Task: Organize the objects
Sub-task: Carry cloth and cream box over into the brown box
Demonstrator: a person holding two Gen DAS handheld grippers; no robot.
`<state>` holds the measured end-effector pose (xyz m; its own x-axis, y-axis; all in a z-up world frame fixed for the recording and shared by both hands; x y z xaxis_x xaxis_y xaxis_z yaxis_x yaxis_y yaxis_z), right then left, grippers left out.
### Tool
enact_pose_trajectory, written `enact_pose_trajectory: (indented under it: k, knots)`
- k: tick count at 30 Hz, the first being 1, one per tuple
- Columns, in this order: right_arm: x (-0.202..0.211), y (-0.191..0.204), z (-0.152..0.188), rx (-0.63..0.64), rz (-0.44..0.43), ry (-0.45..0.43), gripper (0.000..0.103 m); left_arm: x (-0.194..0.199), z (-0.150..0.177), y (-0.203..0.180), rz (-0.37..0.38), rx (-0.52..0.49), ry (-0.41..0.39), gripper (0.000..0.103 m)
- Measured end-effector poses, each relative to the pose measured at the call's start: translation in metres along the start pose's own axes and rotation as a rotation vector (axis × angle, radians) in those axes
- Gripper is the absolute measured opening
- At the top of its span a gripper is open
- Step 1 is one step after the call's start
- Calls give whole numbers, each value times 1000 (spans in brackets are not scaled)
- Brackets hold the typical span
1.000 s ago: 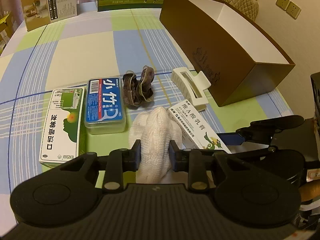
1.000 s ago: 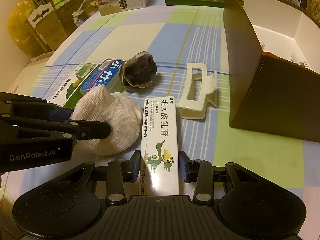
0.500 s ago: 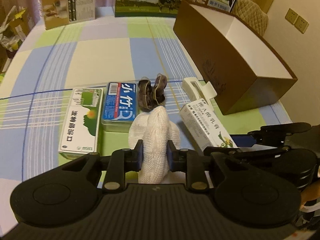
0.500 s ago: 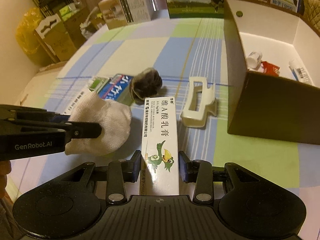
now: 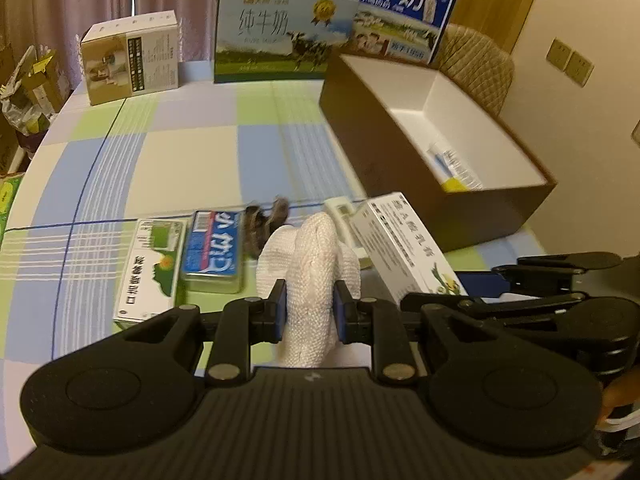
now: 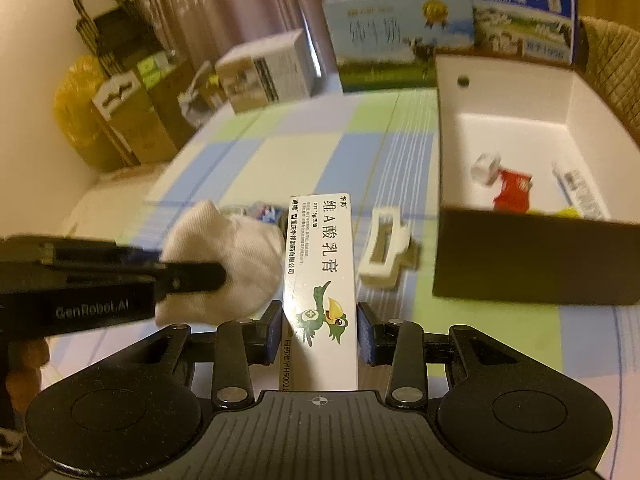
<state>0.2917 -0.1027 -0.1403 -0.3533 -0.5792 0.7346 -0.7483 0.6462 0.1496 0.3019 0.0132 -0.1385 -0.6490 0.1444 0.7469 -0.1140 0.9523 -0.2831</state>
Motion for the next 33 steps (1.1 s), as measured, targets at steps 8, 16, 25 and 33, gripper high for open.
enact_pose_trajectory:
  k: [8, 16, 25, 33]
  knots:
    - [41, -23, -11, -19, 19, -65, 35, 14, -20, -47, 65, -27, -42, 19]
    - [80, -70, -28, -40, 62, -132, 35, 11, -44, -98, 126, -57, -77, 19]
    - [97, -138, -51, -68, 150, -176, 35, -21, -72, -150, 150, -93, -92, 19]
    - [74, -196, -79, -74, 173, -162, 35, -73, -111, -174, 111, -116, -76, 19]
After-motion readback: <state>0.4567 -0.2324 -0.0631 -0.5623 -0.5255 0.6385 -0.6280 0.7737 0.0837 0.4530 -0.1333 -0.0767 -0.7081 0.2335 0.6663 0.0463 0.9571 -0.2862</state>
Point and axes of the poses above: each gripper's, at about its wrist camera, not at the fingertips, and x roughly against the way its jaws point, y to its left, z to its underside, the point moved 8 cm from there along -x, roughly the way its jaws point, and after that the axes turned 9 degrees about x, right-handed, at the moved point
